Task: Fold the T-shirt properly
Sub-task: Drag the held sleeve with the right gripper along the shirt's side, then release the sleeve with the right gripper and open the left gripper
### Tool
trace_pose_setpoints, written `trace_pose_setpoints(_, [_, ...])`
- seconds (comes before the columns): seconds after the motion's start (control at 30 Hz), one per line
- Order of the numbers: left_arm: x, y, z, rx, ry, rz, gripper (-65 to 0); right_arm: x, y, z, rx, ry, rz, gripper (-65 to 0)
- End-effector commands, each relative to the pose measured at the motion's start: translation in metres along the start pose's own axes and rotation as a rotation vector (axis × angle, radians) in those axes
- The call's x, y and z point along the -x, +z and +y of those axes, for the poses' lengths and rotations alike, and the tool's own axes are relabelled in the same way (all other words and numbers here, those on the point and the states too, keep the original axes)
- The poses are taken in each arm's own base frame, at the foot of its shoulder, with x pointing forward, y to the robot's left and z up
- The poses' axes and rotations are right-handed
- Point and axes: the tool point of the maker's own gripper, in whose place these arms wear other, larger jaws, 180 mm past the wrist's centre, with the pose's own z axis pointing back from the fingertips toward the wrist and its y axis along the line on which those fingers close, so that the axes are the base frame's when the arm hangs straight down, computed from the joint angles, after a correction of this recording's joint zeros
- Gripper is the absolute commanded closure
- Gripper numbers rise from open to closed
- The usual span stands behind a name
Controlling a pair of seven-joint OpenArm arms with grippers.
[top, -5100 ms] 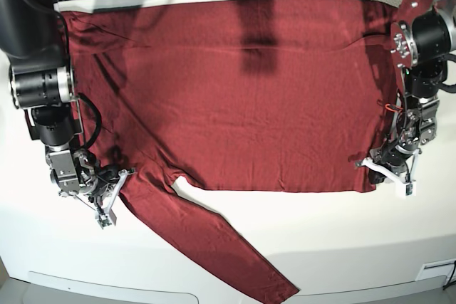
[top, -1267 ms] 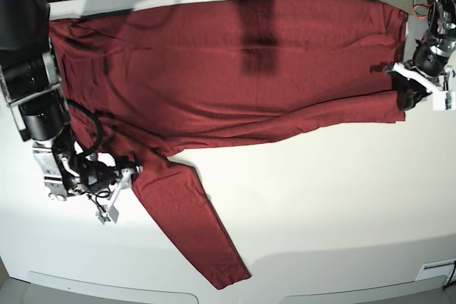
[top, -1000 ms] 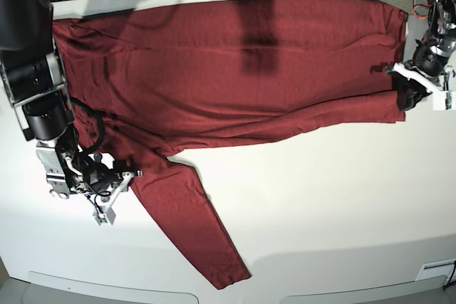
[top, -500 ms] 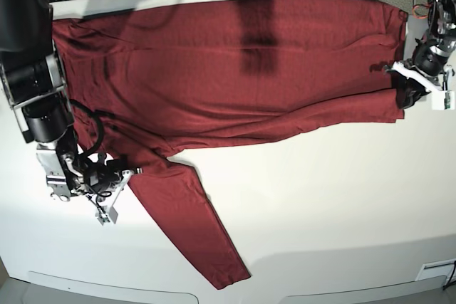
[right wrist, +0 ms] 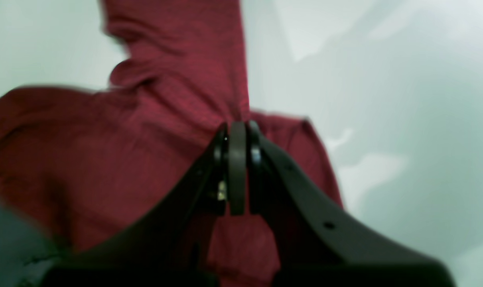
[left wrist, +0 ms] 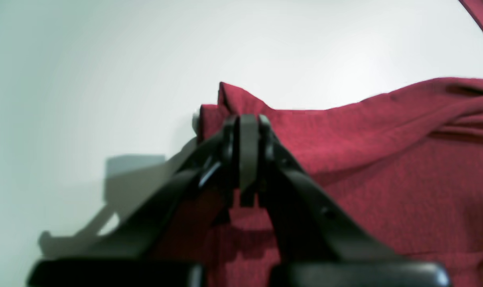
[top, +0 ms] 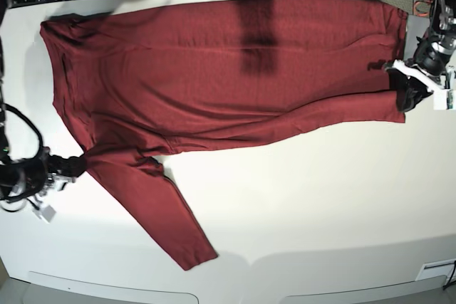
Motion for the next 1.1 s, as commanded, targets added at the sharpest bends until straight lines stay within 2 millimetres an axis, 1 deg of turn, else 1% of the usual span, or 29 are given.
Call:
trace_pose_setpoints(0.0, [-0.017, 0.002, 0.000, 0.007, -0.019, -0.046, 0.0, -0.025, 0.027, 0.007, -0.040, 0.003, -0.086, 0.0])
trace_pose_setpoints(0.03, [-0.018, 0.003, -0.001, 0.009, -0.021, -0.048, 0.0, -0.025, 0.037, 0.011, -0.073, -0.008, -0.092, 0.0])
trace_pose_setpoints(0.07, [-0.019, 0.003, -0.001, 0.011, -0.024, -0.051, 0.0, -0.021, 0.046, 0.010, -0.079, -0.010, -0.082, 0.0])
trace_pose_setpoints(0.17, [-0.019, 0.003, -0.003, 0.014, -0.031, -0.039, 0.0, -0.005, 0.071, -0.007, -0.024, -0.007, -0.021, 0.0])
trace_pose_setpoints(0.27, [-0.018, 0.004, -0.004, 0.015, -0.036, -0.027, 0.0, 0.002, 0.094, -0.023, 0.027, -0.022, -0.024, 0.0])
trace_pose_setpoints(0.4, [-0.015, 0.003, -0.003, 0.008, -0.051, -0.009, 0.0, 0.017, 0.123, -0.042, 0.091, -0.051, -0.007, 0.0])
trace_pose_setpoints(0.53, [-0.009, 0.003, -0.003, 0.008, -0.050, 0.024, 0.0, 0.029, 0.144, -0.056, 0.137, -0.076, 0.007, 0.0])
trace_pose_setpoints(0.57, [-0.007, 0.004, -0.003, 0.009, -0.051, 0.035, 0.0, 0.033, 0.145, -0.058, 0.142, -0.082, 0.013, 0.0])
trace_pose_setpoints(0.63, [-0.002, 0.005, -0.004, 0.015, -0.053, 0.052, 0.0, 0.041, 0.139, -0.059, 0.139, -0.090, 0.033, 0.0])
trace_pose_setpoints(0.8, [0.014, 0.013, -0.001, 0.004, -0.061, 0.097, 0.0, 0.066, 0.105, -0.056, 0.101, -0.111, 0.100, 0.0])
trace_pose_setpoints(0.93, [0.020, 0.016, 0.004, -0.019, -0.098, 0.116, 0.0, 0.086, 0.083, -0.053, 0.073, -0.128, 0.149, 0.0])
trace_pose_setpoints(1.07, [0.021, 0.016, 0.009, -0.048, -0.099, 0.122, 0.0, 0.106, 0.064, -0.049, 0.047, -0.145, 0.196, 0.0])
